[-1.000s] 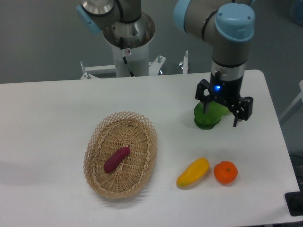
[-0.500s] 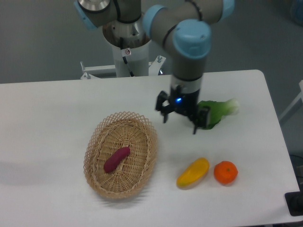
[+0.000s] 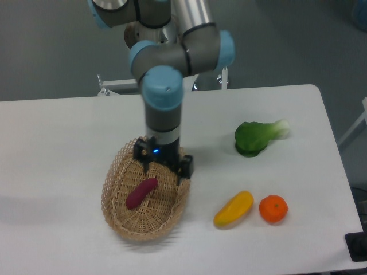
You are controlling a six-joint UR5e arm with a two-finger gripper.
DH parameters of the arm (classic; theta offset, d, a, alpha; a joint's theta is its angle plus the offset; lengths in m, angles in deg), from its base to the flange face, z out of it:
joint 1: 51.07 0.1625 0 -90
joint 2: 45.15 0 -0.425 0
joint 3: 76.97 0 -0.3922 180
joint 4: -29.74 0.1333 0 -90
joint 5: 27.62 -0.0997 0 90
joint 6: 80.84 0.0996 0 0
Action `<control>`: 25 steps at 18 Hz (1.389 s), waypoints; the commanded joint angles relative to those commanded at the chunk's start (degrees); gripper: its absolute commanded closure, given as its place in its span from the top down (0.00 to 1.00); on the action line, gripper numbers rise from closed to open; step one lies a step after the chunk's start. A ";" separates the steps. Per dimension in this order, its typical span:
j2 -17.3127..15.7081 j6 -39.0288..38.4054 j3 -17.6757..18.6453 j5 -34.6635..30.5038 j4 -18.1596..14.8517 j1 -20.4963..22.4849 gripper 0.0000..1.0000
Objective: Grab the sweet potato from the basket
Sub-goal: 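Lower the open gripper onto the purple sweet potato in the basket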
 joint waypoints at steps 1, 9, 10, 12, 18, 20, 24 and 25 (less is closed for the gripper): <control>0.88 -0.09 0.00 -1.05 0.35 -0.70 1.00; 3.96 1.23 -0.26 -3.87 1.41 -2.64 1.00; 4.05 1.49 -0.18 -4.22 1.67 -2.64 1.00; 4.49 2.81 -0.18 -5.97 1.85 -2.73 1.00; 5.37 3.17 0.17 -6.95 1.94 -3.52 1.00; 5.37 3.16 0.96 -6.95 2.11 -3.52 1.00; 5.46 3.08 0.88 -7.03 2.20 -3.61 1.00; 5.46 3.08 0.62 -7.38 2.20 -3.61 0.96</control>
